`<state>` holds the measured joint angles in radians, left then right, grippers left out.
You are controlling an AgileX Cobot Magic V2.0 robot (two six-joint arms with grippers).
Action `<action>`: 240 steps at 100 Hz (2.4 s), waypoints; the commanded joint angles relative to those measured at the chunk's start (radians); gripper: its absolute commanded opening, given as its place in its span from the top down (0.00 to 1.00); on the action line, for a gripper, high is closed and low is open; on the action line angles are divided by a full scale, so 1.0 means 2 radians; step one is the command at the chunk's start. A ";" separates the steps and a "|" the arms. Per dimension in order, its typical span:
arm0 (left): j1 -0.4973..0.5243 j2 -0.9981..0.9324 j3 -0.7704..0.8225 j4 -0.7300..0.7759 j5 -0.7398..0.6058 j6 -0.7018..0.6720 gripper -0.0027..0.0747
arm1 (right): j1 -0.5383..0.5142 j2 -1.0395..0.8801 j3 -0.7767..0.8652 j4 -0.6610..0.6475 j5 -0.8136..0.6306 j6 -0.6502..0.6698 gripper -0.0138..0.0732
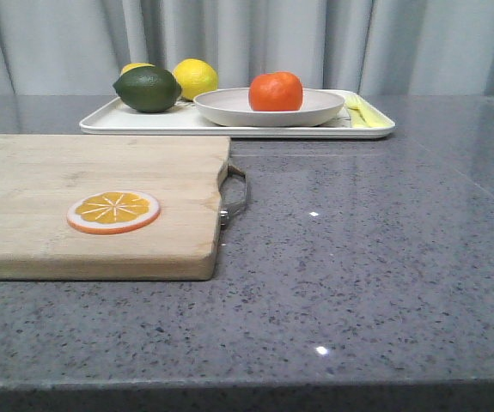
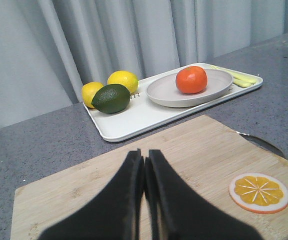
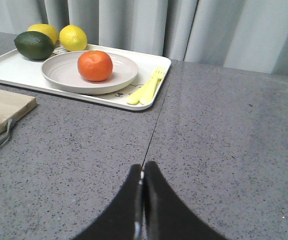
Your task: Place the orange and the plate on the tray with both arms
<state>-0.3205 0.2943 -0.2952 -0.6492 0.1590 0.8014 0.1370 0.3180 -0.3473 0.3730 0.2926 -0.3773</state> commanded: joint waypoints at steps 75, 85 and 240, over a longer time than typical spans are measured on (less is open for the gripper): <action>0.186 -0.166 0.141 0.298 -0.026 -0.322 0.99 | -0.002 0.003 -0.012 0.002 -0.034 -0.003 0.92; 0.184 -0.166 0.152 0.302 -0.029 -0.322 0.99 | -0.002 0.003 -0.012 0.002 -0.032 -0.003 0.92; 0.184 -0.166 0.152 0.301 -0.025 -0.322 0.99 | -0.002 -0.172 0.185 -0.175 -0.162 0.189 0.92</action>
<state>0.0488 -0.0045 0.0000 -0.0448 0.1892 0.1687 0.1370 -0.0081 0.0169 0.0450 0.0754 -0.0145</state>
